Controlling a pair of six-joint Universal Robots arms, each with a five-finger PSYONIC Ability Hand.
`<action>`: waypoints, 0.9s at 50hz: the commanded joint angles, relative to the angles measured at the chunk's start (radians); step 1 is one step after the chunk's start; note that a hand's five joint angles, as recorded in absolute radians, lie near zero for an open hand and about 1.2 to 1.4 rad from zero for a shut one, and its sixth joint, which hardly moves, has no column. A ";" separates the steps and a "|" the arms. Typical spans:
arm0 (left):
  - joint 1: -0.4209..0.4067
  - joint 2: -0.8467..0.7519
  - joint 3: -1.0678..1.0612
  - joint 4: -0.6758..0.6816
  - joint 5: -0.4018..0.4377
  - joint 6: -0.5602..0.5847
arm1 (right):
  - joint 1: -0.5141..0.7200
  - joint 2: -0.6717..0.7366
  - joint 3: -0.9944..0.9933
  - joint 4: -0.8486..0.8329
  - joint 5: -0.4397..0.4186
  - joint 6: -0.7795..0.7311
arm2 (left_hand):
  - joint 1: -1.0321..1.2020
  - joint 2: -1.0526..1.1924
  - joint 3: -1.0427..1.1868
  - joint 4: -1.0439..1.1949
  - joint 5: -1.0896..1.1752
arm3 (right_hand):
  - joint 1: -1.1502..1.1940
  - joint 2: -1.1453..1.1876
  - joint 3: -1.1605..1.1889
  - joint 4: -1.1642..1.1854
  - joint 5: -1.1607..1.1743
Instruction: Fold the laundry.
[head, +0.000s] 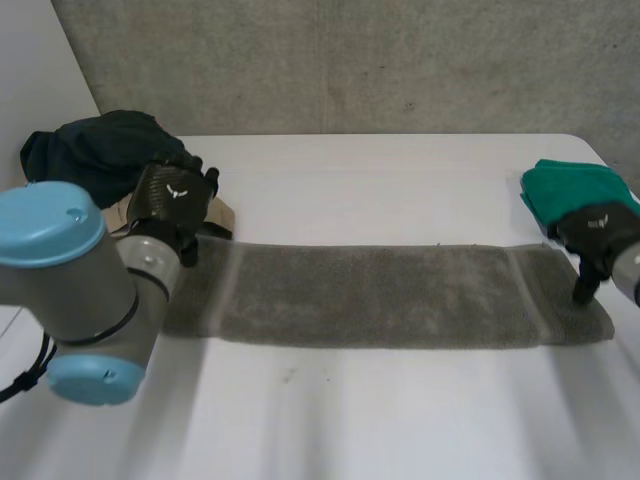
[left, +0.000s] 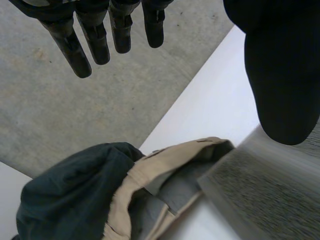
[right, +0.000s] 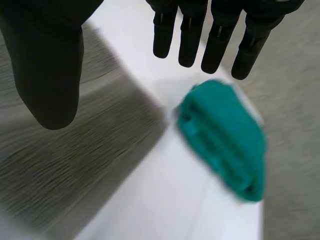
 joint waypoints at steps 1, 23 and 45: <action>0.008 0.037 -0.077 0.002 0.035 -0.083 | -0.111 -0.015 0.208 -0.106 -0.109 -0.007 | -0.013 -0.025 -0.031 -0.023 -0.043 | 0.108 0.121 0.105 0.099 0.090; 0.017 0.131 -0.098 -0.005 0.046 -0.128 | -0.339 -0.067 0.207 -0.300 0.079 -0.266 | -0.013 -0.025 -0.031 -0.023 -0.043 | 0.979 0.992 0.976 0.970 0.961; 0.008 0.184 -0.117 -0.010 0.037 -0.128 | 0.617 0.052 0.164 -0.632 -0.123 -0.220 | -0.013 -0.025 -0.031 -0.023 -0.043 | 0.979 0.992 0.976 0.970 0.961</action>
